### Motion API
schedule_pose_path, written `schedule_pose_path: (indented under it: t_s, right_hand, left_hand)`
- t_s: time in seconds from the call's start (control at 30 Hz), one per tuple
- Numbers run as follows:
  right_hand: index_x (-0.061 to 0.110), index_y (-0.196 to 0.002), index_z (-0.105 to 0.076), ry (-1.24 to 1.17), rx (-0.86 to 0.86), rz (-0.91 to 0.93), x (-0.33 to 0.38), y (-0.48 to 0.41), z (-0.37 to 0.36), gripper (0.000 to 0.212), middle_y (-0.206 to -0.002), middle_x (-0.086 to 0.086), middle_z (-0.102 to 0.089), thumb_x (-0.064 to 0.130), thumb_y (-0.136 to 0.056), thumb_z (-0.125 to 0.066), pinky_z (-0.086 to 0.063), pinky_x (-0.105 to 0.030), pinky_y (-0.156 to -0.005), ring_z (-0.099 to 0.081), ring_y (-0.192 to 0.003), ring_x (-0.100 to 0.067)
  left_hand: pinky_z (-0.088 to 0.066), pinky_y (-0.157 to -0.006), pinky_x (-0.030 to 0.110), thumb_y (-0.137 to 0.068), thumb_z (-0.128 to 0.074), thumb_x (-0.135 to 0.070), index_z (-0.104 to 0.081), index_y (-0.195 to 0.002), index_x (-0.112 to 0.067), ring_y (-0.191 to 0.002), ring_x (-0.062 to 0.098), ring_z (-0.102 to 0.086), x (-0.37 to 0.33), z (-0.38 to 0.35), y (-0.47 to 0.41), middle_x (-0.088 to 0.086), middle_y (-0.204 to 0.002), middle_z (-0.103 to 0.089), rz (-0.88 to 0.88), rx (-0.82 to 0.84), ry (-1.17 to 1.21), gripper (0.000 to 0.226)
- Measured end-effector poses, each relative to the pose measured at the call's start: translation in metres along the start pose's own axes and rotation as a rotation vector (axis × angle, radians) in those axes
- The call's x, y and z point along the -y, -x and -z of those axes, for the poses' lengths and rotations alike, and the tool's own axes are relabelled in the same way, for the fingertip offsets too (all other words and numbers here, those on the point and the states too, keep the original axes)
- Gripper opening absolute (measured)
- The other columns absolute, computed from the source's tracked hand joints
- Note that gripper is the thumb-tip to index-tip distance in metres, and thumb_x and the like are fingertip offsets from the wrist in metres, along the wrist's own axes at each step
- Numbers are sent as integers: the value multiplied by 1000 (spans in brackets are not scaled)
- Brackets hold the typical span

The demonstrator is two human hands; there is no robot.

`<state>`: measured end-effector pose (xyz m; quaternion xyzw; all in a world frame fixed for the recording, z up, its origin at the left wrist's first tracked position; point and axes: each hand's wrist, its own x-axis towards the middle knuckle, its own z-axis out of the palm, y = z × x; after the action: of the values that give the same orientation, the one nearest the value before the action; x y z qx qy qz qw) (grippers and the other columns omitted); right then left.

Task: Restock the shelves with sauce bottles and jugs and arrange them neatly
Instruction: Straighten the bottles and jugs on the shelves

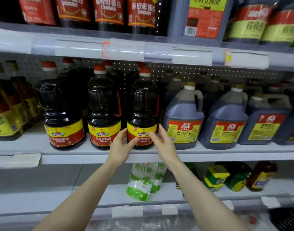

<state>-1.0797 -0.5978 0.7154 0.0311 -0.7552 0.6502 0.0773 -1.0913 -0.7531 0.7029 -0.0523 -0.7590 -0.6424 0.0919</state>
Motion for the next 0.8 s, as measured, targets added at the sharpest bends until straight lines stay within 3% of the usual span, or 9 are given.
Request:
schedule_pose_path:
  t_s: [0.07,0.13,0.23,0.33,0.4,0.5,0.67,0.8]
  right_hand:
    - [16,-149,-34,-7,-76,-23,12,11,10,58,-142,7,-44,27,-97,-56,-38,-8,-91,-39,-124,0]
    - [14,-146,-40,2,-141,-39,22,20,24,55,-144,2,-46,28,-96,-58,-38,-20,-101,-43,-123,-4]
    - [18,-138,-50,-2,-217,-67,33,34,43,45,-132,3,-56,29,-95,-58,-43,-37,-107,-52,-115,-11]
    - [18,-137,-52,1,-258,-70,43,48,61,45,-127,4,-58,29,-95,-59,-44,-39,-105,-54,-114,-11]
    - [17,-138,-51,9,-272,-69,48,53,73,46,-127,3,-59,31,-94,-60,-45,-36,-104,-55,-115,-10]
    - [17,-137,-50,31,-293,-69,52,57,91,49,-129,2,-58,33,-93,-61,-44,-38,-105,-54,-119,-14]
    - [21,-136,-46,31,-252,-66,49,55,113,46,-137,0,-53,31,-94,-60,-42,-29,-98,-50,-123,-13]
    - [14,-150,-28,41,-173,-91,33,37,135,68,-152,-4,-37,31,-93,-61,-35,-25,-102,-38,-137,-16]
  left_hand:
    - [-45,-95,28,-88,-68,-20,-46,-137,-8,-114,15,-53,-10,2,8,5,-126,-57,-3,-17,-40,55]
    - [-45,-91,28,-88,-68,-22,-48,-134,-8,-113,19,-56,-20,1,13,9,-122,-60,-5,-12,-59,52]
    - [-46,-79,17,-88,-68,-21,-50,-132,-10,-103,17,-59,-37,-7,22,9,-118,-61,-2,30,-61,49]
    - [-45,-66,3,-89,-67,-15,-50,-131,-7,-97,13,-57,-52,-21,31,8,-113,-58,-7,80,-26,47]
    - [-44,-70,5,-89,-67,-17,-50,-132,-9,-101,14,-56,-60,-30,34,8,-116,-58,-1,89,-18,47]
    - [-45,-83,21,-89,-67,-19,-48,-134,-10,-103,16,-57,-67,-45,35,12,-123,-58,10,120,3,51]
    - [-45,-88,27,-85,-71,-23,-41,-141,-9,-114,20,-55,-67,-75,32,10,-129,-54,44,145,46,64]
    - [-44,-100,34,-84,-72,-23,-34,-145,-12,-119,16,-51,-59,-104,27,3,-135,-52,55,128,72,73]
